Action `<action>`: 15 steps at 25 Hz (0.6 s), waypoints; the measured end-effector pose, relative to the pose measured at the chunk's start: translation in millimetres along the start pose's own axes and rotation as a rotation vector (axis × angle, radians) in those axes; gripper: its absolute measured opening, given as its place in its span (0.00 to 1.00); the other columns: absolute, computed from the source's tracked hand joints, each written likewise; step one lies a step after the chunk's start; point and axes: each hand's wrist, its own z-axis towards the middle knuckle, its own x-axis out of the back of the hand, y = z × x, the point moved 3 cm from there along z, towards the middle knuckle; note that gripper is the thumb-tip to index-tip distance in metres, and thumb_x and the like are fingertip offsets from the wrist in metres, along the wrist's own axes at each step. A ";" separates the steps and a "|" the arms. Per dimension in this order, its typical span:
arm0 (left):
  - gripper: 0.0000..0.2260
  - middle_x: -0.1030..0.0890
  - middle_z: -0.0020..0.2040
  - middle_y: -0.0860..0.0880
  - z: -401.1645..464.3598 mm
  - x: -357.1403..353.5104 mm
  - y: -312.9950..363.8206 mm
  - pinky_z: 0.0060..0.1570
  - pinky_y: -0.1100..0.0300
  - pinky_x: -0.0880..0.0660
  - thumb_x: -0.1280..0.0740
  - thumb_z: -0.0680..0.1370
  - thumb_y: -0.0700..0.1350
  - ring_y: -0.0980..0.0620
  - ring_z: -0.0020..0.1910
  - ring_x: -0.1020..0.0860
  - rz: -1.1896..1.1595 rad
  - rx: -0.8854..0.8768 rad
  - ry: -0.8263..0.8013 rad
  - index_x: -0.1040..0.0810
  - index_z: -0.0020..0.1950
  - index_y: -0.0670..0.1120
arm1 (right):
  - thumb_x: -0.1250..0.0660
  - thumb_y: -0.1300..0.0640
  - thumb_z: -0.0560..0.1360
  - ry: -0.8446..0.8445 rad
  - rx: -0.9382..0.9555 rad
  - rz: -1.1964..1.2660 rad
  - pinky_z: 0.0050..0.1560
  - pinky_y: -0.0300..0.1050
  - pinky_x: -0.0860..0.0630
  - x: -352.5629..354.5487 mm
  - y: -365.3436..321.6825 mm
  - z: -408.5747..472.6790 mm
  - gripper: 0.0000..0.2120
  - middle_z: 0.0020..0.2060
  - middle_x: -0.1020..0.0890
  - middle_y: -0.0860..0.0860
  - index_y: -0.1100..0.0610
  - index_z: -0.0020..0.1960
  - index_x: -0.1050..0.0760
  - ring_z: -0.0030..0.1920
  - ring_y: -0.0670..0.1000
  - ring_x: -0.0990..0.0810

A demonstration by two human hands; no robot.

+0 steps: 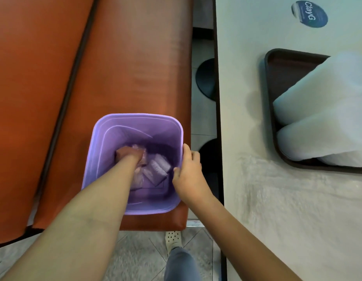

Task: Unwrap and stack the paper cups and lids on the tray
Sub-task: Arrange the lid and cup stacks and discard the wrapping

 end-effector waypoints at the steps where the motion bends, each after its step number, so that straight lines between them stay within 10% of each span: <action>1: 0.14 0.22 0.57 0.41 -12.4 14.6 5.7 0.56 0.53 0.28 0.39 0.78 0.52 0.42 0.60 0.25 -0.019 -0.020 0.011 0.24 0.55 0.44 | 0.42 0.68 0.76 0.014 0.036 -0.029 0.61 0.42 0.34 5.0 -4.9 -5.0 0.31 0.68 0.40 0.54 0.54 0.76 0.47 0.65 0.56 0.34; 8: 0.17 0.22 0.61 0.42 -126.2 119.0 10.0 0.56 0.53 0.24 0.40 0.74 0.39 0.41 0.57 0.22 -0.265 -0.134 0.350 0.22 0.61 0.44 | 0.37 0.63 0.76 0.151 0.263 0.105 0.58 0.38 0.29 73.0 -20.0 -57.2 0.18 0.58 0.27 0.51 0.56 0.66 0.29 0.54 0.48 0.26; 15: 0.15 0.20 0.53 0.49 -306.3 64.2 95.0 0.45 0.61 0.25 0.35 0.76 0.40 0.49 0.47 0.22 -0.458 -0.631 0.221 0.24 0.62 0.46 | 0.35 0.61 0.76 0.325 0.336 0.116 0.44 0.29 0.35 156.6 35.9 -119.3 0.15 0.53 0.25 0.50 0.56 0.62 0.26 0.47 0.47 0.26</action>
